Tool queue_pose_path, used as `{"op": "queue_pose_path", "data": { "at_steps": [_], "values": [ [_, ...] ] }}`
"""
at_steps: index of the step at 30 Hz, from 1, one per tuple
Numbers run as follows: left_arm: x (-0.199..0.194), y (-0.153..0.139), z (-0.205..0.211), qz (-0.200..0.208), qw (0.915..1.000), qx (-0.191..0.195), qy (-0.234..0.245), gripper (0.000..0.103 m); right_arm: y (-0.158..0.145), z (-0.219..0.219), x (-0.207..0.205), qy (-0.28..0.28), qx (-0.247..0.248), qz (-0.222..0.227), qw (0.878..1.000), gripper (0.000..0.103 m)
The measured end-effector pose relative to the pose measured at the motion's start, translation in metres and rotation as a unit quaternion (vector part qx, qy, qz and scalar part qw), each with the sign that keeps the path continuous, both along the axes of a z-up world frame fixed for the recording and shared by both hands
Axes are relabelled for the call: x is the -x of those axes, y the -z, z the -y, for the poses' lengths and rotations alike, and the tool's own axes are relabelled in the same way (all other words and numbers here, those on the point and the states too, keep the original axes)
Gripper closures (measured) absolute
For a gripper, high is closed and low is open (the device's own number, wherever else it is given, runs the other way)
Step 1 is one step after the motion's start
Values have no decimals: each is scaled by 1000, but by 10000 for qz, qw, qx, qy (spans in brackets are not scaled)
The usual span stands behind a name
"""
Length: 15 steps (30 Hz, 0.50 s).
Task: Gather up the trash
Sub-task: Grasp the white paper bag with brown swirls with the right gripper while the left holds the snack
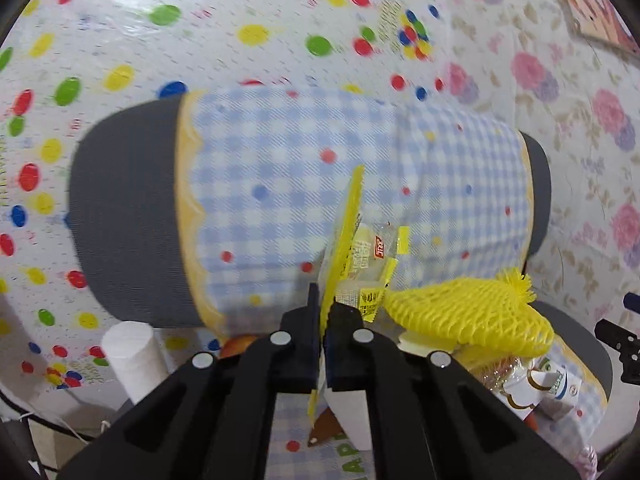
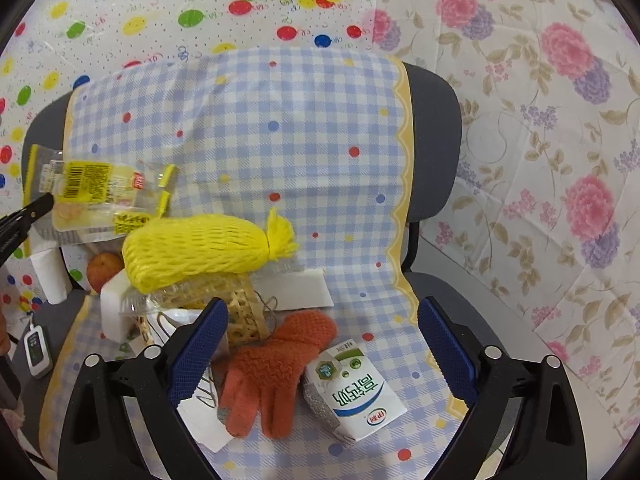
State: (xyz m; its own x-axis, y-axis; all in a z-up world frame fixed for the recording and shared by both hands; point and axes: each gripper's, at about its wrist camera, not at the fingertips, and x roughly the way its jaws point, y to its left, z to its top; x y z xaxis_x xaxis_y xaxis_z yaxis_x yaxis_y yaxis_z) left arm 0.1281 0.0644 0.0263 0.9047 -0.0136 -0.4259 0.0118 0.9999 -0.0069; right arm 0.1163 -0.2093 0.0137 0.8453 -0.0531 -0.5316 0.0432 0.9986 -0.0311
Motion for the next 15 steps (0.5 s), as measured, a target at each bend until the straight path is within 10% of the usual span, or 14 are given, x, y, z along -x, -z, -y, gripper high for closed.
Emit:
{"op": "queue_pose_path", "data": {
  "at_steps": [3,5,15],
  "values": [
    [9,-4,-11,-5,9999,60,-103,103,-2,-8,0,-315,-56,41,9995,18],
    [13,-4,-13,-13,9999,55,-127,103,-2,-15,0,-474,-57,17,9989,48],
    [21,4,-17,-4,9997,30,-223,103,4,-54,-20,-1239,-388,-226,9913,49]
  ]
}}
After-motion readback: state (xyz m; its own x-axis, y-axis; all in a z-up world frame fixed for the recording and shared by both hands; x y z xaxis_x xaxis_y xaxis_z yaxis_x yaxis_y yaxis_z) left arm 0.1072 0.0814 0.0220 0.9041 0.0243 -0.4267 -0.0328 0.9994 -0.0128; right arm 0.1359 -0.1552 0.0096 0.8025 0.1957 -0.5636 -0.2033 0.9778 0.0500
